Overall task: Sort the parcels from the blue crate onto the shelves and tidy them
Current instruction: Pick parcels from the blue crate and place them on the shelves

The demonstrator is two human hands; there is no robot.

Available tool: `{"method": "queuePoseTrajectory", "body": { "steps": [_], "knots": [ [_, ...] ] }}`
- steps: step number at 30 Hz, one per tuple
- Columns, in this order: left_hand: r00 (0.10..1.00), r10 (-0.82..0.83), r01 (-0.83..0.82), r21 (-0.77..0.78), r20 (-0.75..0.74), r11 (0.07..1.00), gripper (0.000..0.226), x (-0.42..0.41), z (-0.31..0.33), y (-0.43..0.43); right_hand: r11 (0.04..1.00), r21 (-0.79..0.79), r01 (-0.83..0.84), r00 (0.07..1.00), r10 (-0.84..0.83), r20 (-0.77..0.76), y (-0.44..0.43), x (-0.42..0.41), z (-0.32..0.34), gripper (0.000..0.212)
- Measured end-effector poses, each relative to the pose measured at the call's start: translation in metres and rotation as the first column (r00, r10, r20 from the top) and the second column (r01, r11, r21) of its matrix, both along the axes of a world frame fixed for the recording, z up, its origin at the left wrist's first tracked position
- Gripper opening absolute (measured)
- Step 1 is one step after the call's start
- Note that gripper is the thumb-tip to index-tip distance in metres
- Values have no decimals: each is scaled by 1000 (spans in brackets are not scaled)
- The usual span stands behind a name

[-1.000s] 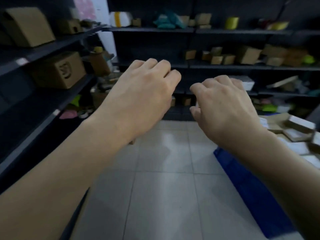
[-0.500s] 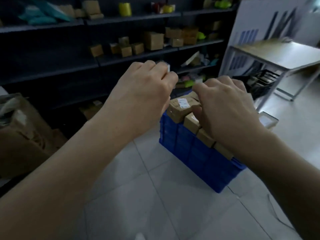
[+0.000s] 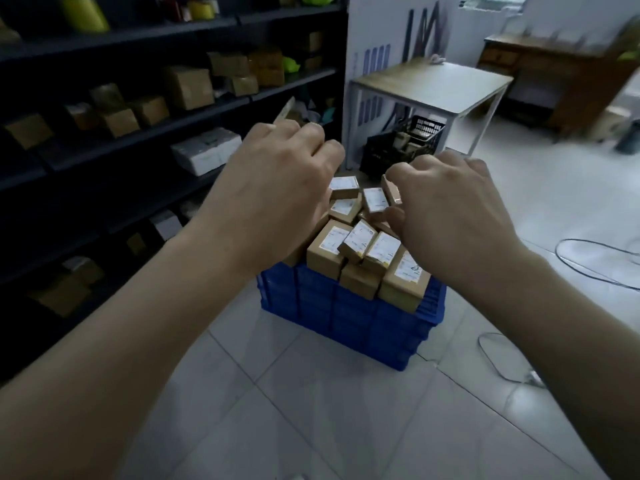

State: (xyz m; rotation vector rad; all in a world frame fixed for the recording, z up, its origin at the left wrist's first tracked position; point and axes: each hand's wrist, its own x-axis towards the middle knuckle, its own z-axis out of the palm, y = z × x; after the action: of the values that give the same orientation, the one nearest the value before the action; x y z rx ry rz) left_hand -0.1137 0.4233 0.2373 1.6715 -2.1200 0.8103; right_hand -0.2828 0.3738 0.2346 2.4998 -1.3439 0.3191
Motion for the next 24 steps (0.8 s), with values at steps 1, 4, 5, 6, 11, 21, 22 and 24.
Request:
{"method": "queuePoseTrajectory", "body": {
  "steps": [1,4,5,6,11,21,22,24],
  "knots": [
    [1000,-11,11,5,0,1000,27,6,-2,-7,1000,2,16,1000,-16,-4,-4,5,-2,23],
    [999,-42,42,21,1,999,27,20,-9,-27,999,-3,53,998,-53,-18,-18,17,-9,25],
    [999,-54,54,26,-4,998,28,23,-12,-34,998,0,67,997,-67,-26,-23,20,-11,25],
    [998,-64,64,33,-11,997,29,25,-15,-40,997,5,77,997,-77,-32,-28,22,-14,26],
    [995,-99,101,70,-35,992,32,30,-24,-75,993,22,113,993,-112,-21,-62,20,-22,28],
    [993,-106,110,106,-47,988,35,3,-45,-168,983,98,158,987,-154,-42,-168,-11,-46,31],
    [993,-102,108,115,-51,988,33,-1,-48,-179,982,103,159,987,-155,-43,-179,-15,-48,32],
    [994,-91,98,135,-59,986,29,-7,-54,-199,982,111,151,988,-147,-43,-201,-22,-54,33]
  ]
}}
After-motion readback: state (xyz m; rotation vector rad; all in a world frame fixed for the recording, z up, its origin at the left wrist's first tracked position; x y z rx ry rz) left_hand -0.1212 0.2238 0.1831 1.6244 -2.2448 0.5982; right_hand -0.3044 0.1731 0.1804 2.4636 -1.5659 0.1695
